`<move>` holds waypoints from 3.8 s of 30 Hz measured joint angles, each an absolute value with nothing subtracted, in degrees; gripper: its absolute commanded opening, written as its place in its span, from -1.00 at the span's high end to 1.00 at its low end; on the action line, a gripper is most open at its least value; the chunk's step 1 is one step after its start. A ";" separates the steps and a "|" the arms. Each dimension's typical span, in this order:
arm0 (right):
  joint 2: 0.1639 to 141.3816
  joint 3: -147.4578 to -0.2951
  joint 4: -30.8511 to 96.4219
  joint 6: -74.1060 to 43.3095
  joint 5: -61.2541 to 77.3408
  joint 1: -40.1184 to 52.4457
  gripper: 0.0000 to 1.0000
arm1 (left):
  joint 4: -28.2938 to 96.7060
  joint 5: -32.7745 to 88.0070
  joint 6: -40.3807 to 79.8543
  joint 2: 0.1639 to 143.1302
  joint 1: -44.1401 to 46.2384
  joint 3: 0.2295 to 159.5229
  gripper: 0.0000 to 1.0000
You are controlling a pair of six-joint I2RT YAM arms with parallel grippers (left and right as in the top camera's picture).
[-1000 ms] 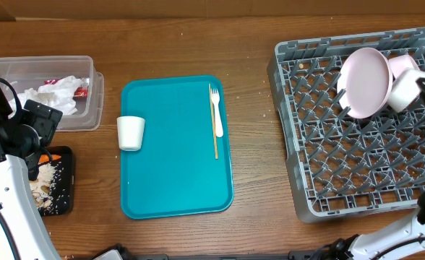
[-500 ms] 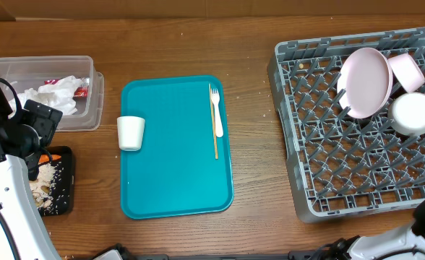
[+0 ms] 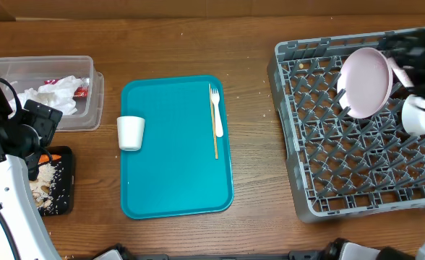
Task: Sort waste into correct bins and load items into the dishwasher
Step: 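Move the right gripper back over the wooden chopstick on the tray, then lower the right gripper and grasp the wooden chopstick, then carry the chopstick right and drop it into the dish rack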
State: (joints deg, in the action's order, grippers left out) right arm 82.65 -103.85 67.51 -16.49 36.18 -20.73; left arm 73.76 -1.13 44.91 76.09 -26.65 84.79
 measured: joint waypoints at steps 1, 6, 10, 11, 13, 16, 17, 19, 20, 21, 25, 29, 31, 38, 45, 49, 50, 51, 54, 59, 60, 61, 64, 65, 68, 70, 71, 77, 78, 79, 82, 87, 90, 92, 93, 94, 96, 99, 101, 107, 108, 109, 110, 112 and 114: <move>82.89 -103.85 67.44 -15.25 35.64 -15.49 -0.84 | 73.73 -1.13 44.91 76.09 -26.65 84.79 -1.00; 88.68 -103.46 65.41 -12.43 27.92 7.38 -0.93 | 73.73 -1.13 44.91 76.09 -26.65 84.79 -1.00; 99.72 -103.28 61.73 -12.32 21.54 19.53 -0.94 | 73.73 -1.13 44.91 76.14 -26.65 84.79 -1.00; 102.50 -103.26 60.40 -13.06 20.21 21.85 -0.94 | 73.71 -1.15 44.91 76.14 -26.65 84.79 -1.00; 110.17 -102.69 57.65 -14.63 17.39 27.79 -0.95 | 73.73 -1.13 44.91 76.14 -26.65 84.79 -1.00; 117.75 -102.52 53.71 -15.66 14.13 32.77 -0.92 | 73.73 -1.13 44.91 76.16 -26.65 84.79 -1.00; 119.02 -102.52 53.21 -15.92 13.50 33.52 -0.91 | 73.73 -1.13 44.91 76.16 -26.65 84.79 -1.00; 121.91 -102.52 52.31 -18.00 10.48 35.29 -0.91 | 73.76 -1.13 44.91 76.16 -26.65 84.79 -1.00; 123.33 -102.52 52.45 -19.20 8.36 36.10 -0.91 | 73.73 -1.13 44.91 76.16 -26.65 84.79 -1.00; 124.57 -102.48 52.40 -20.14 6.04 36.75 -0.89 | 73.73 -1.13 44.91 76.16 -26.65 84.79 -1.00; 125.67 -102.37 51.42 -21.63 1.78 36.86 -0.87 | 73.73 -1.13 44.91 76.16 -26.65 84.79 -1.00; 127.33 -102.37 49.87 -22.26 1.23 36.95 -0.86 | 73.73 -1.13 44.91 76.16 -26.65 84.79 -1.00; 128.16 -102.37 48.27 -22.31 1.26 37.41 -0.85 | 73.71 -1.13 44.91 76.16 -26.65 84.79 -1.00; 128.33 -102.35 47.11 -24.25 -0.16 39.77 -0.84 | 73.73 -1.13 44.91 76.16 -26.65 84.79 -1.00; 130.17 -102.35 47.09 -24.82 -3.57 39.72 -0.86 | 73.73 -1.13 44.91 76.16 -26.65 84.79 -1.00; 130.23 -102.35 47.16 -24.84 -4.03 39.75 -0.86 | 73.73 -1.13 44.91 76.18 -26.65 84.79 -1.00; 130.26 -102.35 47.13 -24.86 -4.05 39.75 -0.79 | 73.73 -1.13 44.91 76.18 -26.65 84.79 -1.00; 130.30 -102.35 47.13 -24.84 -3.97 39.75 -0.73 | 73.73 -1.13 44.91 76.18 -26.65 84.79 -1.00; 130.89 -102.35 47.22 -25.17 -2.90 39.75 -0.61 | 73.73 -1.13 44.91 76.18 -26.65 84.79 -1.00; 131.31 -102.37 47.44 -25.26 -3.44 39.94 -0.43 | 73.76 -1.13 44.91 76.18 -26.65 84.79 -1.00; 131.57 -102.65 47.75 -25.23 -4.36 40.18 -0.29 | 73.73 -1.13 44.91 76.18 -26.65 84.79 -1.00; 131.81 -102.85 48.07 -25.23 -5.45 40.53 -0.08 | 73.73 -1.13 44.91 76.18 -26.65 84.79 -1.00; 132.33 -103.24 48.90 -25.21 -8.45 41.28 0.27 | 73.73 -1.13 44.91 76.18 -26.65 84.79 -1.00; 132.44 -103.31 48.99 -25.26 -9.41 41.52 0.38 | 73.73 -1.13 44.91 76.18 -26.65 84.79 -1.00; 132.62 -103.55 49.08 -25.39 -9.80 41.74 0.53 | 73.73 -1.13 44.91 76.18 -26.65 84.79 -1.00; 132.62 -103.55 49.36 -25.63 -10.39 41.78 0.59 | 73.73 -1.13 44.91 76.18 -26.65 84.79 -1.00; 132.64 -103.57 49.47 -25.54 -10.68 41.78 0.63 | 73.73 -1.13 44.91 76.18 -26.65 84.79 -1.00; 132.66 -103.61 49.67 -25.52 -11.29 42.19 0.92 | 73.73 -1.13 44.91 76.18 -26.65 84.79 -1.00; 132.66 -103.74 49.78 -25.47 -11.20 42.19 0.92 | 73.73 -1.13 44.91 76.18 -26.65 84.79 -1.00; 132.75 -104.18 50.48 -25.50 -10.66 42.17 0.92 | 73.73 -1.13 44.91 76.18 -26.65 84.79 -1.00; 133.91 -107.39 54.65 -25.47 -8.99 42.00 0.92 | 73.76 -1.13 44.91 76.18 -26.65 84.79 -1.00; 137.01 -119.15 67.33 -25.39 -6.85 41.65 0.92 | 73.76 -1.13 44.91 76.18 -26.65 84.79 -1.00; 137.08 -130.06 74.65 -25.39 -6.26 39.64 0.93 | 73.69 -1.13 44.91 76.18 -26.65 84.79 -1.00; 136.90 -135.81 79.44 -24.95 -6.15 37.60 0.92 | 73.71 -1.13 44.91 76.18 -26.65 84.79 -1.00; 136.57 -139.28 82.35 -23.86 -6.22 35.55 0.92 | 73.73 -1.13 44.91 76.18 -26.65 84.79 -1.00; 136.00 -143.02 85.69 -20.78 -6.04 32.53 0.92 | 73.73 -1.13 44.91 76.18 -26.65 84.79 -1.00; 134.96 -146.56 89.45 -16.08 -5.85 27.59 0.93 | 73.73 -1.13 44.91 76.18 -26.65 84.79 -1.00; 133.64 -148.11 94.96 -8.29 -5.32 19.92 0.92 | 73.73 -1.13 44.91 76.18 -26.65 84.79 -1.00; 133.56 -148.11 97.08 -3.16 -2.96 14.15 0.92 | 73.73 -1.13 44.91 76.18 -26.65 84.79 -1.00; 133.53 -145.18 96.97 0.60 3.40 4.91 0.92 | 73.73 -1.13 44.91 76.18 -26.65 84.79 -1.00; 133.53 -143.92 97.19 0.80 3.79 4.08 0.92 | 73.73 -1.13 44.91 76.18 -26.65 84.79 -1.00; 133.53 -142.47 97.01 0.91 3.77 3.70 0.92 | 73.73 -1.13 44.91 76.18 -26.65 84.79 -1.00; 133.53 -141.32 97.14 1.08 3.64 3.55 0.91 | 73.73 -1.13 44.91 76.18 -26.65 84.79 -1.00; 133.53 -138.28 96.44 1.30 3.62 3.77 0.85 | 73.73 -1.13 44.91 76.18 -26.65 84.79 -1.00; 133.53 -136.44 95.61 1.45 3.64 3.90 0.84 | 73.73 -1.13 44.91 76.18 -26.65 84.79 -1.00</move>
State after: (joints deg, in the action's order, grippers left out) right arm 133.53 -136.44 95.61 1.45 3.64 3.90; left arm 73.73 -1.13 44.91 76.18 -26.65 84.79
